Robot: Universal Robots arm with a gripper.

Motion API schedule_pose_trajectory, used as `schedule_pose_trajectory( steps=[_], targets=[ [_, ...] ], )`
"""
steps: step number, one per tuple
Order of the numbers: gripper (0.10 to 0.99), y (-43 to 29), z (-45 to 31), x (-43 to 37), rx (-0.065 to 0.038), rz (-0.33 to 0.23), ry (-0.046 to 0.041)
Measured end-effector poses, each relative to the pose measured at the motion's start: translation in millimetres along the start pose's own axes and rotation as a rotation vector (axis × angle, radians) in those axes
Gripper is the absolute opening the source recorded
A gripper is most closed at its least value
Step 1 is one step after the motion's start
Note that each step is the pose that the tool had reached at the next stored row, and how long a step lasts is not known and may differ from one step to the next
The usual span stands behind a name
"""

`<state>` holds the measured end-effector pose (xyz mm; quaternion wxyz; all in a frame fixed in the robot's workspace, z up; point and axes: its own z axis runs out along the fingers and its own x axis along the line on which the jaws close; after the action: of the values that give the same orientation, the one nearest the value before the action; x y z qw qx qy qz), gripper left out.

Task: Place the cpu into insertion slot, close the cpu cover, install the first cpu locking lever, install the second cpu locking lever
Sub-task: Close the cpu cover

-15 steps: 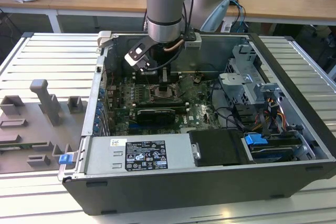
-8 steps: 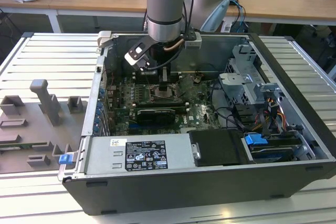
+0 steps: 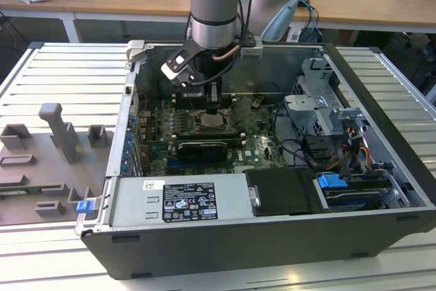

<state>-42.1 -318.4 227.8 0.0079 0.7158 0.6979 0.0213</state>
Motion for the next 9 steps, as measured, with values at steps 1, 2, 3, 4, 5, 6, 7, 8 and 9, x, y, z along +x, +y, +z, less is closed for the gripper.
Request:
schedule_pose_trajectory(
  steps=[1,2,3,4,5,6,7,8,9],
  targets=[
    [0.106,0.0,0.0,0.0,0.000,0.000,0.0002],
    [0.106,2.0,0.0,0.0,0.000,0.000,0.0007],
    [0.106,2.6,0.1,0.0,0.000,0.000,0.0011],
    [0.106,2.6,-0.7,0.0,0.001,0.000,0.0009],
    [0.106,2.8,-3.3,0.1,0.001,0.000,0.0011],
    [0.106,2.9,-5.3,0.2,0.000,0.000,0.0011],
    [0.106,3.0,-7.4,0.3,0.000,0.000,0.0013],
    [0.106,3.1,-10.6,0.5,0.000,0.000,0.0011],
    [0.106,3.2,-13.3,0.7,0.000,0.000,0.0011]
  ],
)
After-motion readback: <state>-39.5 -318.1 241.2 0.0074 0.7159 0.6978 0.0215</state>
